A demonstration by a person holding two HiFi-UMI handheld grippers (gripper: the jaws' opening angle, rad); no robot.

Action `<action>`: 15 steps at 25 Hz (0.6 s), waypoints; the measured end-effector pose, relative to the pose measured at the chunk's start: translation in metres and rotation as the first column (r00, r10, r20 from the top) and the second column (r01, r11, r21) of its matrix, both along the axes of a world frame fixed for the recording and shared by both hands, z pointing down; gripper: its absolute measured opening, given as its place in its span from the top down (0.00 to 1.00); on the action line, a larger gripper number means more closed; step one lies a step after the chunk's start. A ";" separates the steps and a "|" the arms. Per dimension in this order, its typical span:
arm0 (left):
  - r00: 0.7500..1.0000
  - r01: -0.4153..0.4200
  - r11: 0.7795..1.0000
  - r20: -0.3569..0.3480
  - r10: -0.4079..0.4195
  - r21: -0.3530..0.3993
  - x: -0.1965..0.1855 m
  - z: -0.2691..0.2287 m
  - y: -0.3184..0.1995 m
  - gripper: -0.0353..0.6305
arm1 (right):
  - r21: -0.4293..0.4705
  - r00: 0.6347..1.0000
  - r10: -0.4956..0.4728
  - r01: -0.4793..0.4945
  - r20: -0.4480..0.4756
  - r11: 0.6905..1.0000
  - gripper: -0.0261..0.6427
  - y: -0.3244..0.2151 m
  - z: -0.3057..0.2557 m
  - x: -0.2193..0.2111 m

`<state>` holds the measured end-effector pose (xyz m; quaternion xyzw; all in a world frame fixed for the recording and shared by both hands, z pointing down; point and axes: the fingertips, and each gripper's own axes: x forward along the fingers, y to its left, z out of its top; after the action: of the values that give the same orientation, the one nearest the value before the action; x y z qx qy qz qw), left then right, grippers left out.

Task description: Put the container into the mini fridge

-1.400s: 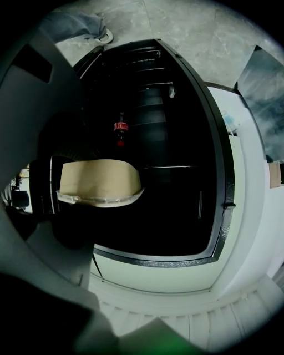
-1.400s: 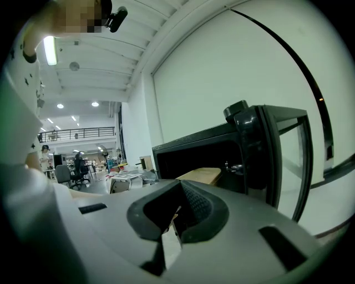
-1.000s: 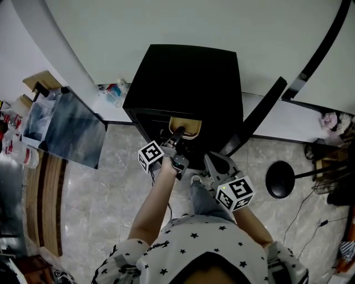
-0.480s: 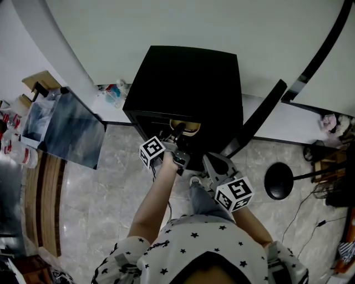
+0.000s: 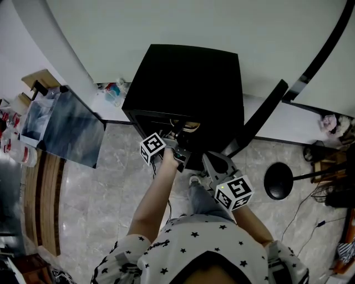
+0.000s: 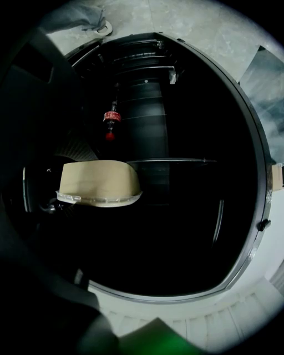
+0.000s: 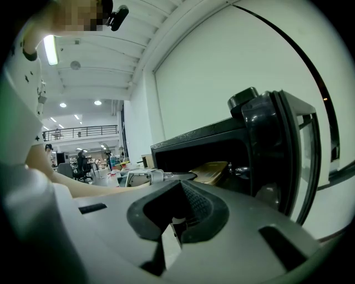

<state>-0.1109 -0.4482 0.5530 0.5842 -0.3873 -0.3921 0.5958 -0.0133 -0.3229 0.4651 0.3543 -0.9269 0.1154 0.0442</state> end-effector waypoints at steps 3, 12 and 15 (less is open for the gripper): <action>1.000 0.005 1.000 0.002 -0.005 -0.002 0.002 0.000 -0.001 0.60 | 0.000 1.000 -0.004 0.004 -0.002 1.000 0.97 -0.001 0.000 0.001; 0.999 0.009 1.000 0.036 -0.010 0.010 -0.001 -0.007 0.002 0.46 | -0.002 1.000 -0.003 0.003 -0.003 1.000 0.97 0.003 -0.002 0.000; 0.999 0.003 1.000 0.050 -0.003 0.001 0.000 -0.005 0.008 0.46 | -0.003 1.000 0.001 -0.001 -0.004 1.000 0.97 0.007 -0.003 0.000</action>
<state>-0.1113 -0.4407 0.5481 0.5936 -0.4027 -0.3783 0.5851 -0.0128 -0.3164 0.4625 0.3548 -0.9265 0.1163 0.0465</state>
